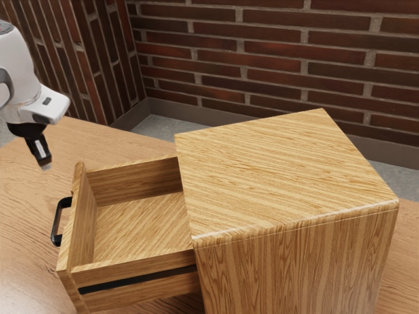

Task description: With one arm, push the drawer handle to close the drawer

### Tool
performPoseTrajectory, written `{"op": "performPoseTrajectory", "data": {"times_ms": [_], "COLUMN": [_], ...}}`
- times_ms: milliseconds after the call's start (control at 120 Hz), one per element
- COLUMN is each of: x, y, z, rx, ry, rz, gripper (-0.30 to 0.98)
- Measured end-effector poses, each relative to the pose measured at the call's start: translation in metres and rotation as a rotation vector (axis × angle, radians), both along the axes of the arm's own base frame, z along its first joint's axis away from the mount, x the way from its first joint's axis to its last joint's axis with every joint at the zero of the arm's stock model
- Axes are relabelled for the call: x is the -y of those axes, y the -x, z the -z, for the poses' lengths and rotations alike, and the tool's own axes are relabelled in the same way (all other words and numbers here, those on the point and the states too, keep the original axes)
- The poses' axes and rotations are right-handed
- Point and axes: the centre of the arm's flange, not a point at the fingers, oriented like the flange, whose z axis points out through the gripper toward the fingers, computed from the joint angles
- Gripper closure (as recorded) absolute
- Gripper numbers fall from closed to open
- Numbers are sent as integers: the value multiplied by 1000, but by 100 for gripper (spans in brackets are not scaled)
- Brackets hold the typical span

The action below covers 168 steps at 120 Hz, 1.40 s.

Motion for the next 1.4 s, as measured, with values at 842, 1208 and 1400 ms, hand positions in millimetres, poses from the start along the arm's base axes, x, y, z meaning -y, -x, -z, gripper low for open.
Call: {"op": "performPoseTrajectory", "data": {"times_ms": [842, 1208, 1400], "x": [54, 91, 110], "y": [102, 91, 69], "z": [34, 45, 54], "rx": [-97, -152, -158], "ry": [157, 171, 153], "rz": [361, 433, 467], "gripper": [70, 78, 80]}}
